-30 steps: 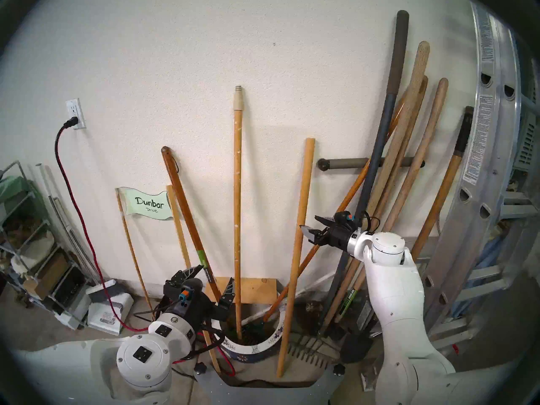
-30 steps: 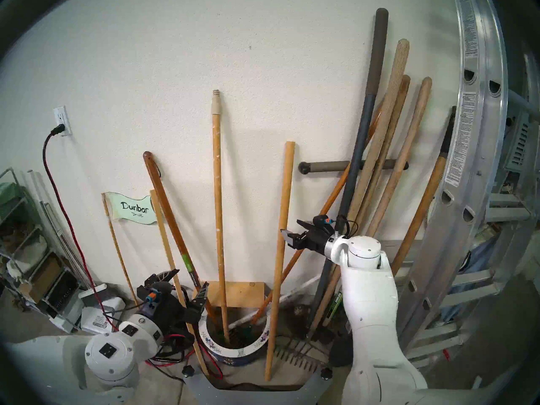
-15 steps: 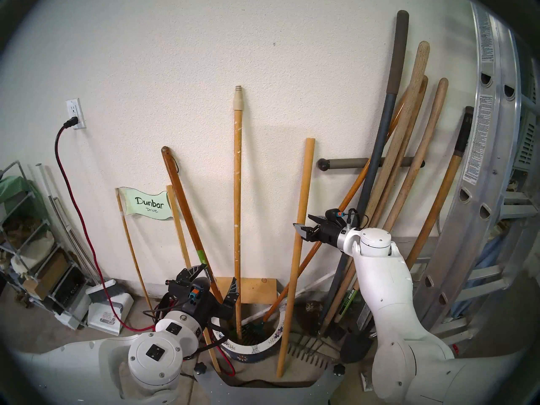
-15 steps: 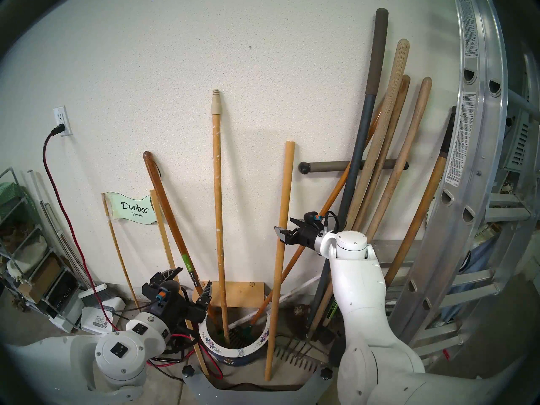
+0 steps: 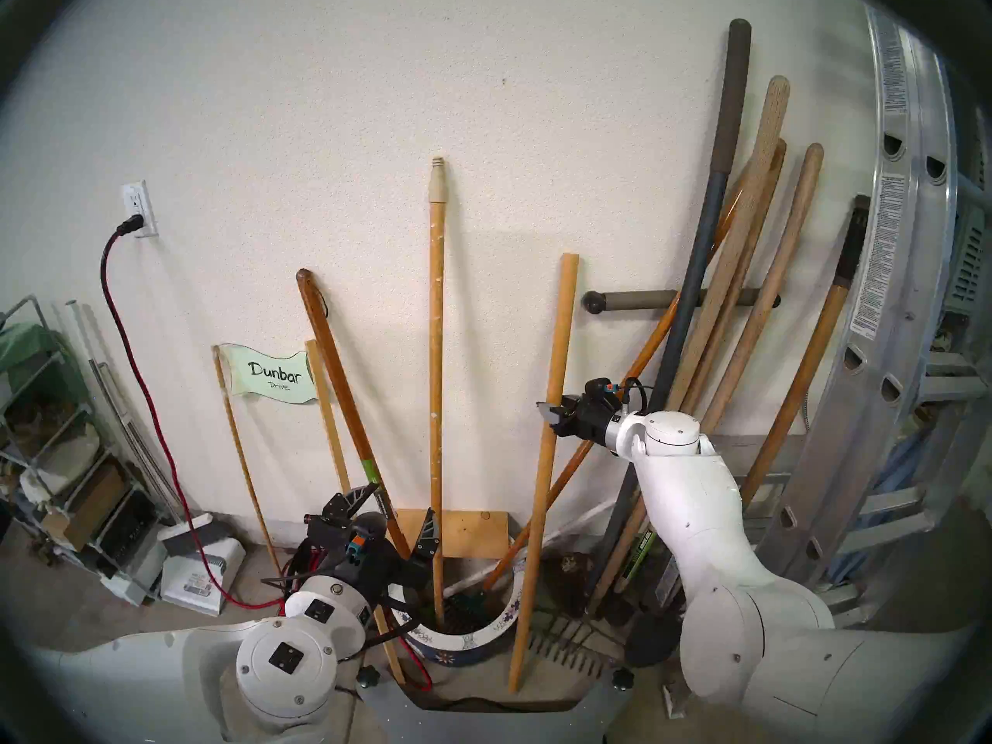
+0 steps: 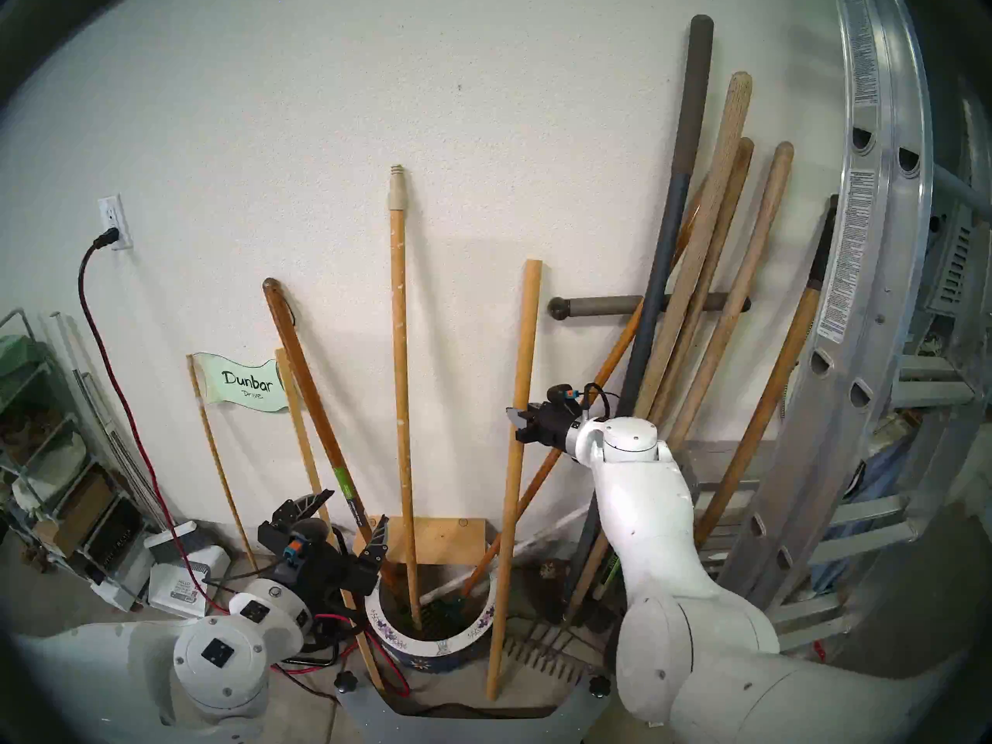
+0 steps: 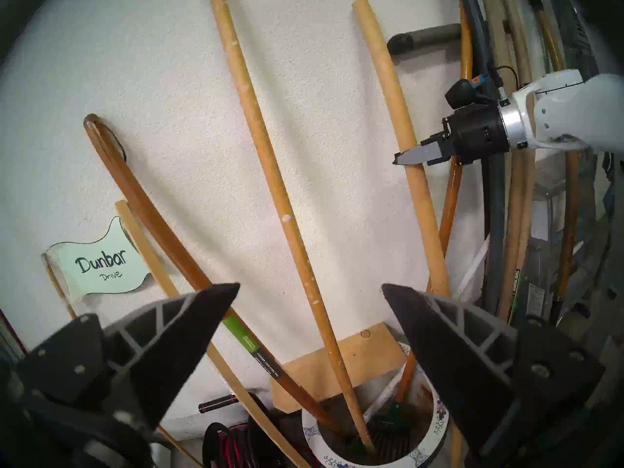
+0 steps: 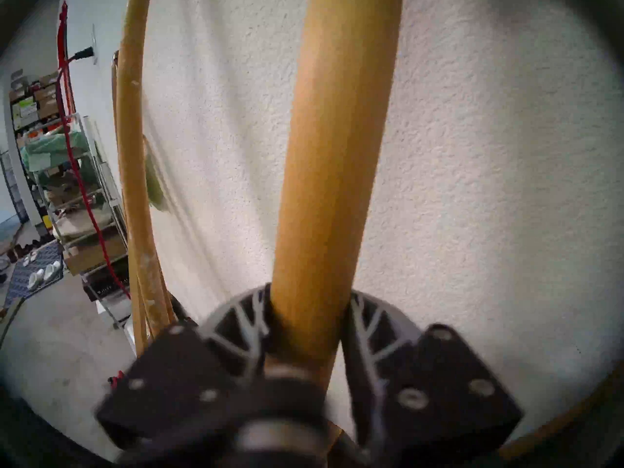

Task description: Put wooden sticks into the pot

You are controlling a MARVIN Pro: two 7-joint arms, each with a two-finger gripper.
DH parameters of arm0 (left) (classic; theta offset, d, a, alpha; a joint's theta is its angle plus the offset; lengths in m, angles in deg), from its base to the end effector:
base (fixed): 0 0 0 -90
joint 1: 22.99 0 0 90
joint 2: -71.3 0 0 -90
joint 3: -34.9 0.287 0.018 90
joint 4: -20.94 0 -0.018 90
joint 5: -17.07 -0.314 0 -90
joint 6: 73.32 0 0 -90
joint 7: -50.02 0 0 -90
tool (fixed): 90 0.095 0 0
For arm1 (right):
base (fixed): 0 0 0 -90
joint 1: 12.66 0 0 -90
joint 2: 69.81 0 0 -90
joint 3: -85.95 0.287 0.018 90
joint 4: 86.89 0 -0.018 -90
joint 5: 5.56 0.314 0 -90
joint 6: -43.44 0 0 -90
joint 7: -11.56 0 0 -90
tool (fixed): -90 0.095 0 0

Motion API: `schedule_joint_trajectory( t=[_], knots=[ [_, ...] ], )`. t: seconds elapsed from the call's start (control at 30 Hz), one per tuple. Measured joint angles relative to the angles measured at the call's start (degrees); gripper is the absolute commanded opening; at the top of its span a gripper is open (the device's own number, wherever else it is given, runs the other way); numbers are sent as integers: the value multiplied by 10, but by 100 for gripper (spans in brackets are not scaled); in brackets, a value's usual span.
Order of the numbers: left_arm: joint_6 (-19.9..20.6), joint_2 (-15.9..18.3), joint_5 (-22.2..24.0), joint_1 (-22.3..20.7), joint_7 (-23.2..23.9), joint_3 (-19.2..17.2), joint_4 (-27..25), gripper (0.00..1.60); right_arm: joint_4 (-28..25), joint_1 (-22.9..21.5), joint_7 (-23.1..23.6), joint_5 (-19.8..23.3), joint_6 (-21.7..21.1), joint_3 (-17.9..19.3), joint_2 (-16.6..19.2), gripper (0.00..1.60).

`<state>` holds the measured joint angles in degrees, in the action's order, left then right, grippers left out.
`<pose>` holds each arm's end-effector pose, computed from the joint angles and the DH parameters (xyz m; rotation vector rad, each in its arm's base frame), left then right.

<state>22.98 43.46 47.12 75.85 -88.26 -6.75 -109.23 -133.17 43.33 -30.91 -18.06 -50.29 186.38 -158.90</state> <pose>0.2327 -0.0231 -0.2743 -2.3823 0.5623 -1.8574 0.5484 0.0092 -0.3241 -2.0688 -0.6529 -1.5442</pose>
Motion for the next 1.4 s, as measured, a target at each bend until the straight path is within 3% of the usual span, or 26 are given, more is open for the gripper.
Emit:
schedule_joint_trajectory(
  t=[0.3,0.73,0.93,1.2,1.4],
  knots=[
    [-6,7,-3,5,-10,1,-5,160,12,-6,24,10,10,3,4,0],
    [-23,4,-3,8,-7,10,-5,160,-73,22,152,75,-18,34,5,0],
    [-32,-2,-6,6,6,18,5,160,-111,25,204,98,-41,48,5,0],
    [-59,-11,-25,-3,30,31,4,160,-182,26,289,135,-106,70,3,0],
    [-74,-16,-36,-10,45,39,0,160,-217,23,326,151,-139,74,-1,0]
  ],
)
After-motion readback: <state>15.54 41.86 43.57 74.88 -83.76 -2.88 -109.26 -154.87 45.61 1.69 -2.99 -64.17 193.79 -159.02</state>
